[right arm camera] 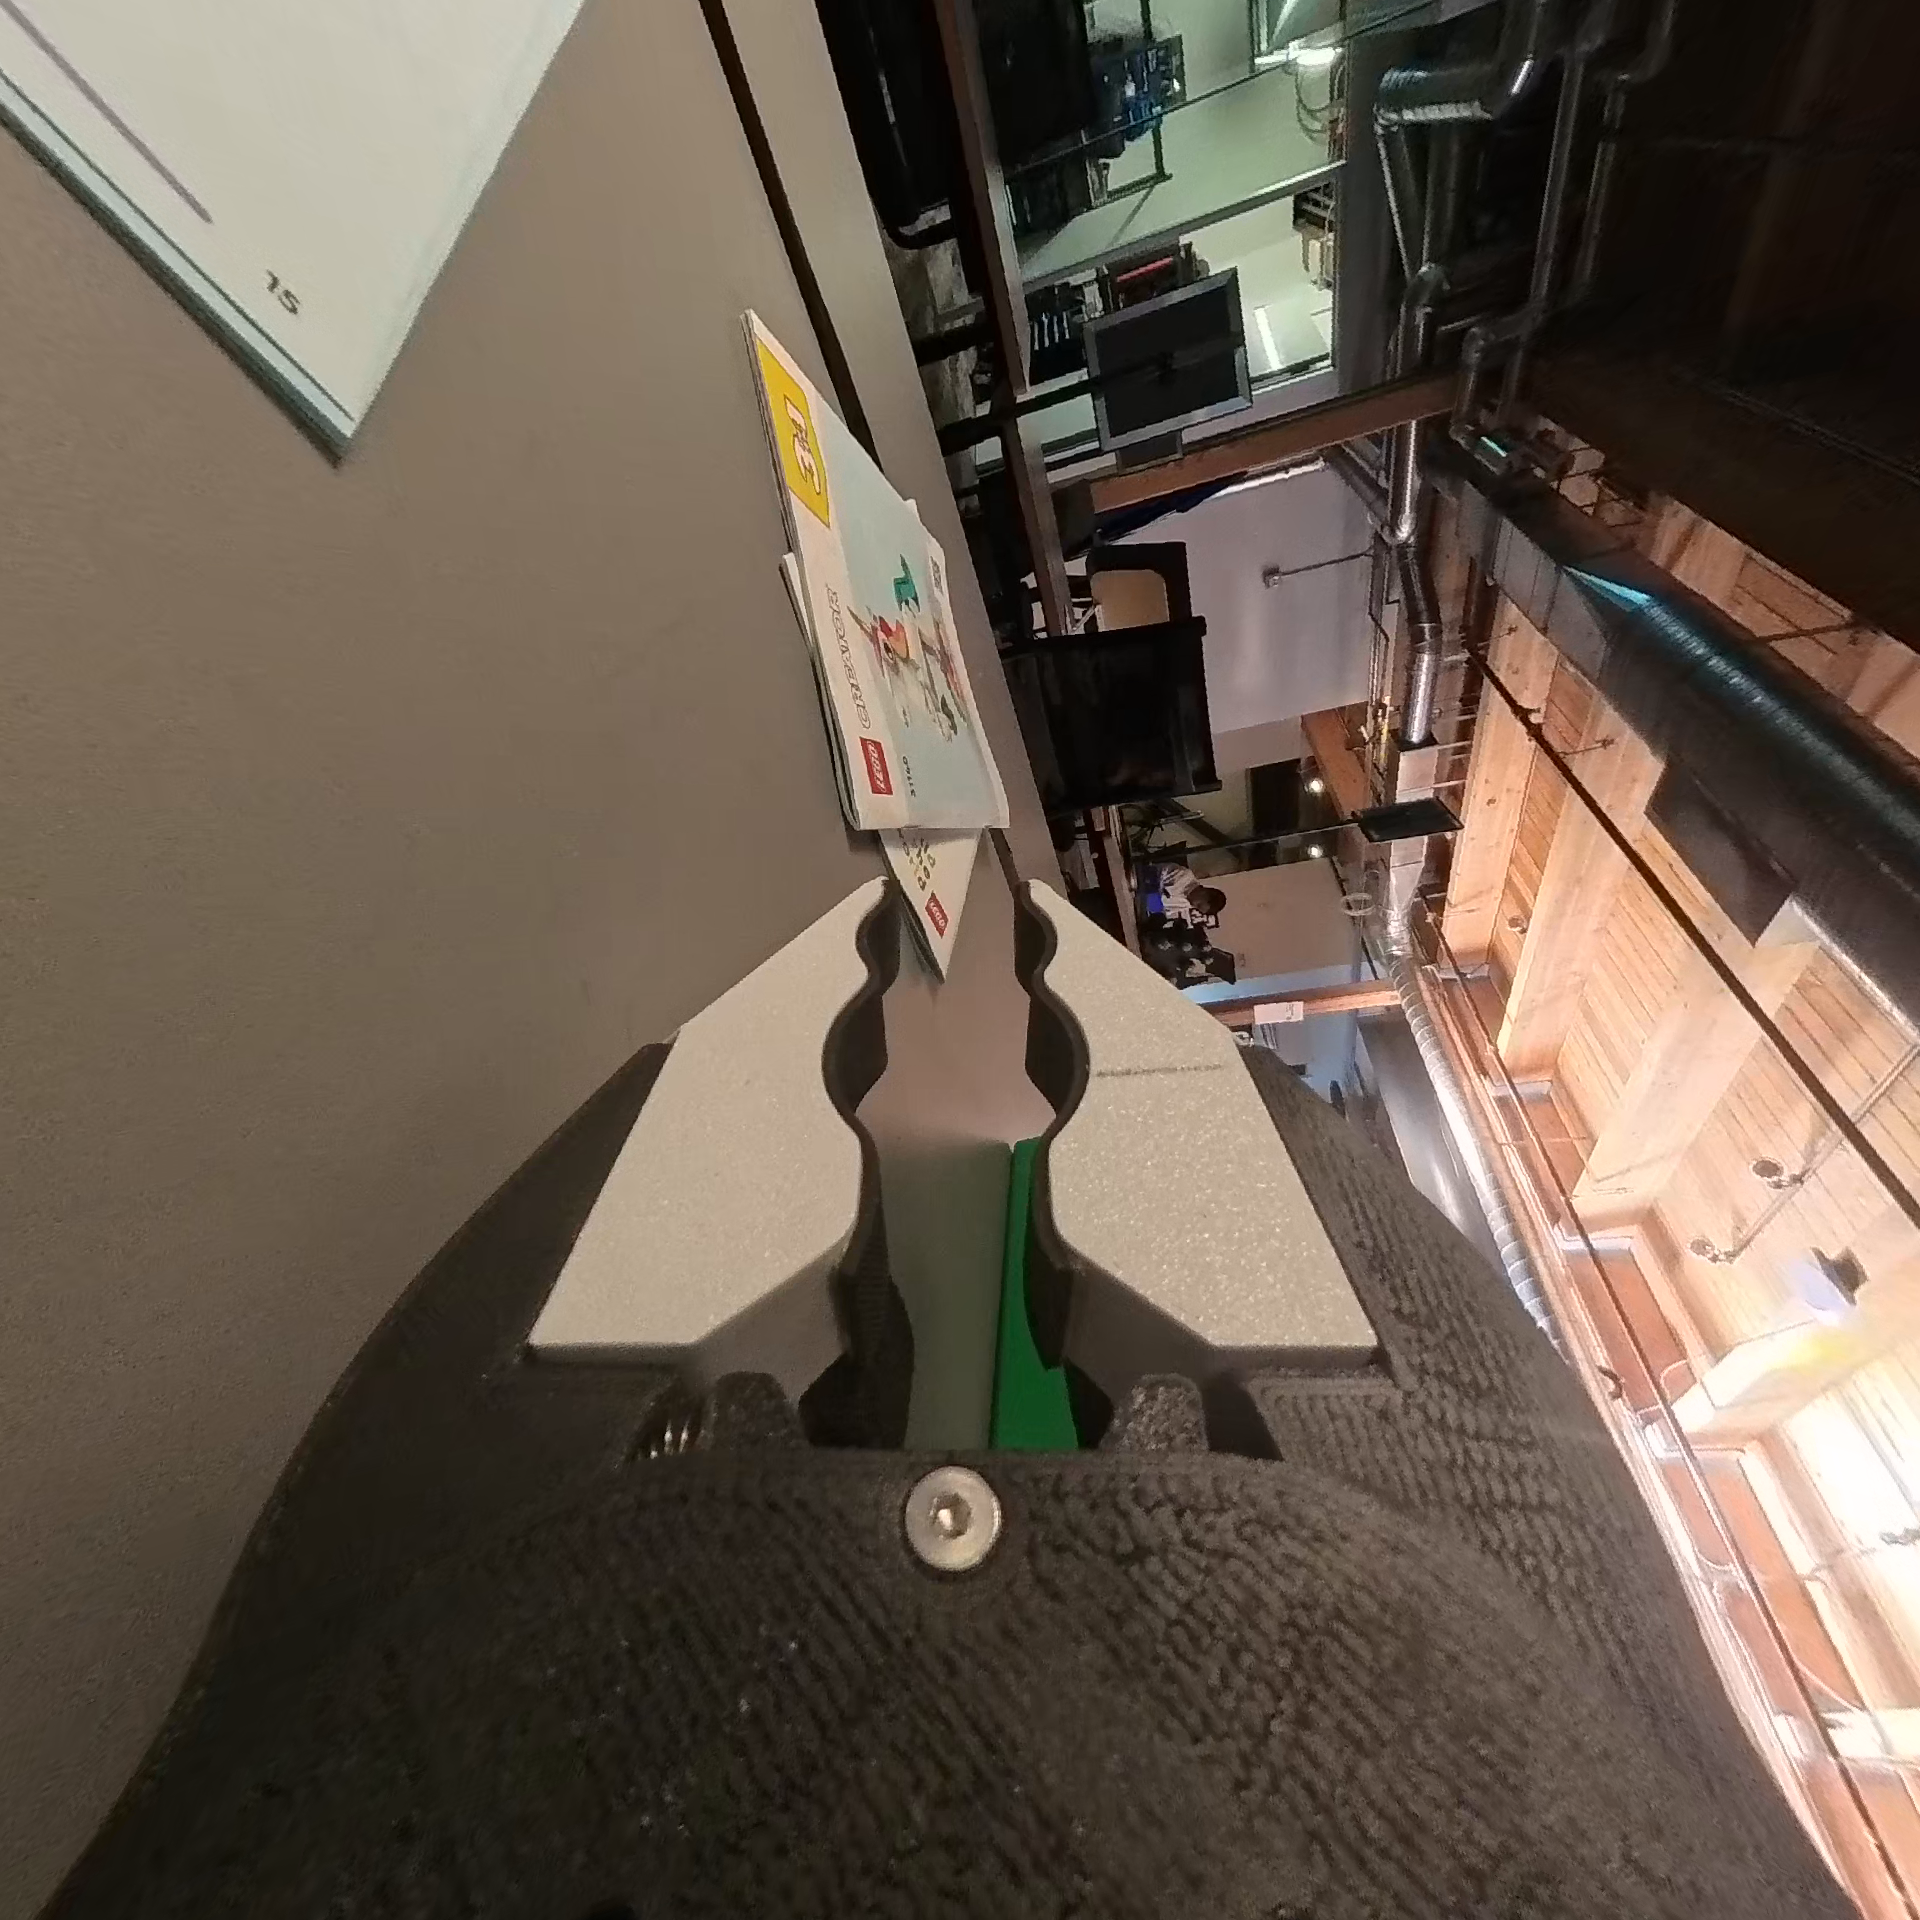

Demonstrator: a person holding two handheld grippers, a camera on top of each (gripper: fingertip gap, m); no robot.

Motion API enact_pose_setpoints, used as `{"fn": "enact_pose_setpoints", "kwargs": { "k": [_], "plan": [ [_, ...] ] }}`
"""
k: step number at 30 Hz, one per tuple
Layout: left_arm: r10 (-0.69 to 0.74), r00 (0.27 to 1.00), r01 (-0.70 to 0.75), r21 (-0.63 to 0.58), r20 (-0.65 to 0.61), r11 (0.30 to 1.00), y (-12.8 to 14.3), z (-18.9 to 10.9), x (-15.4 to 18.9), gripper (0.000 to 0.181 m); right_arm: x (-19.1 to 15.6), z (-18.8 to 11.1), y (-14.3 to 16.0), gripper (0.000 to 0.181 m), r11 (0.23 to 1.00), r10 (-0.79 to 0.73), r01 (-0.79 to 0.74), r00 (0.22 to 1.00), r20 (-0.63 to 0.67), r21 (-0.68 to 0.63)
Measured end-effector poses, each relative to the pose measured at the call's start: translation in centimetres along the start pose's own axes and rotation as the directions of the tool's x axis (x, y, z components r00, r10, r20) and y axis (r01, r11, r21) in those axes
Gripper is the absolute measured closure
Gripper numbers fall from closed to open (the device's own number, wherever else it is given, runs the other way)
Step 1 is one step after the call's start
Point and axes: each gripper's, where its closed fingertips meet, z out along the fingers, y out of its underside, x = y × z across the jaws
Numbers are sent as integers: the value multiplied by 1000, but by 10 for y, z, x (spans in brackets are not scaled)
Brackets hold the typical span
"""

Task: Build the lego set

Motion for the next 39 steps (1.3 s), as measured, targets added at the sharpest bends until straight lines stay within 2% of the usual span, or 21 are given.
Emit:
{"fn": "enact_pose_setpoints", "kwargs": {
  "k": [5, 8, 12, 15, 18, 20, 23, 26, 30, 36, 39],
  "plan": [
    [-33, 999, 32, -21, -30, 999, 5, 9, 8, 158, 2, 0, 1, 160, 1000, 6, -6, 1000, -9, -1],
    [-2, 1000, 2, -6, 1, 1000, 3, 10, 8, 158, 2, 0, 1, 160, 1000, 10, -10, 1000, -9, -4],
    [8, 999, -9, -27, -39, 1000, 7, 11, 19, 164, 2, 0, 1, 161, 1000, 7, -7, 1000, -7, -4],
    [31, 999, -33, -54, -31, 998, 12, 9, 22, 158, 1, 0, 1, 161, 1000, 5, -5, 1000, -5, -4],
    [34, 998, -39, -76, -56, 996, 16, 2, 25, 172, 1, 0, 1, 161, 1000, 6, -6, 1000, -5, -4],
    [-9, 1000, 9, -19, -1, 1000, 8, -4, 12, 172, 1, 0, 1, 161, 1000, 5, -5, 1000, -5, -3],
    [-19, 991, 20, -8, 129, 1000, 5, -10, -15, 165, 1, 1, 1, 161, 1000, 5, -5, 1000, -5, -3],
    [-8, 992, 9, -6, 126, 1000, 0, -3, -19, 153, 1, 1, 1, 161, 1000, 5, -5, 1000, -6, -3],
    [13, 990, -10, -21, 141, 1000, -4, 8, -25, 150, 1, 1, 1, 161, 1000, 5, -5, 1000, -6, -2],
    [86, 988, -75, -93, 126, 993, 0, 14, -19, 155, 1, 1, 1, 161, 1000, 6, -6, 1000, -5, -2],
    [92, 996, -91, -114, 6, 989, 4, 14, 2, 165, 1, 1, 1, 161, 1000, 6, -6, 1000, -5, -1]
  ]
}}
